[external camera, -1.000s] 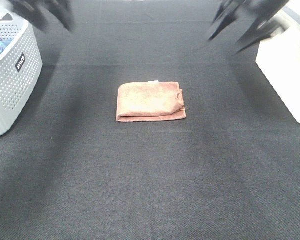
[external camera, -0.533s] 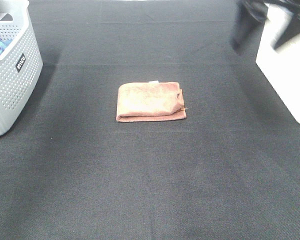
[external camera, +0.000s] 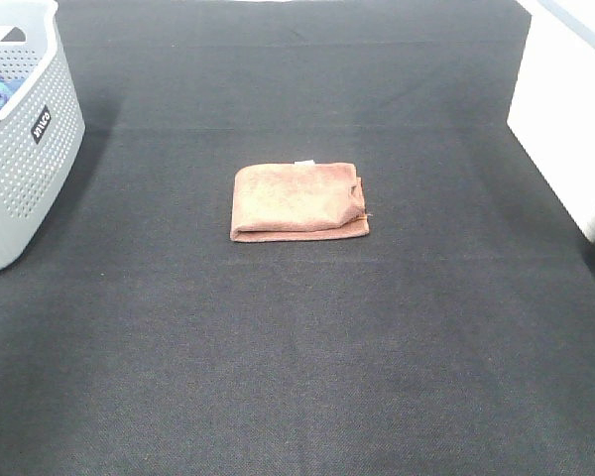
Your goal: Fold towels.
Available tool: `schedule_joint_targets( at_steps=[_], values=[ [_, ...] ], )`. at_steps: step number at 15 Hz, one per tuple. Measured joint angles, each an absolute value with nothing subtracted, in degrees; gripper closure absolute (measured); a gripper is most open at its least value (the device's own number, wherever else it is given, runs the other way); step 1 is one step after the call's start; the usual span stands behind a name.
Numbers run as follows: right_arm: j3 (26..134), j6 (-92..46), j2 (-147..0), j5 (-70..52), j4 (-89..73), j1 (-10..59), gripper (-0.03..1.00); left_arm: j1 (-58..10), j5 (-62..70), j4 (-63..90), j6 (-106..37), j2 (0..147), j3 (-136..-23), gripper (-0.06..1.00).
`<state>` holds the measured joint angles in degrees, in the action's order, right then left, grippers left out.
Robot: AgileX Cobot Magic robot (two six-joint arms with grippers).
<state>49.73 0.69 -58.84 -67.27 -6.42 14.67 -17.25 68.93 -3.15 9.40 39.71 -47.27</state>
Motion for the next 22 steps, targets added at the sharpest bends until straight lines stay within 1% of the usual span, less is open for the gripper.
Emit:
schedule_joint_targets(
  at_steps=[2, 5, 7, 10, 14, 22],
  values=[
    [43.37, 0.69, -50.99, -67.27, -6.42, 14.67, 0.24, -17.25, 69.04, -2.64, 8.59, 29.74, -42.17, 0.37],
    [35.01, -1.26, -35.64, -67.21, -6.19, 14.67, 0.24, -17.25, 69.10, 1.43, 1.55, 16.79, -37.07, 0.37],
    [32.31, -3.84, -26.70, -66.86, -6.13, 14.67, 0.24, -17.25, 68.75, 4.87, -3.55, 11.75, -34.89, 0.37],
    [31.80, -6.53, -15.58, -65.49, -6.13, 14.67, 0.24, -17.25, 67.27, 7.96, -7.39, 10.03, -31.11, 0.37],
    [29.56, -6.82, -10.77, -62.57, -6.07, 14.67, 0.24, -17.25, 61.82, 8.48, -8.37, 10.03, -29.05, 0.37],
    [29.11, -6.82, -10.77, -61.31, -6.07, 14.67, 0.24, -17.25, 60.96, 8.54, -8.42, 10.03, -28.71, 0.37]
  ],
)
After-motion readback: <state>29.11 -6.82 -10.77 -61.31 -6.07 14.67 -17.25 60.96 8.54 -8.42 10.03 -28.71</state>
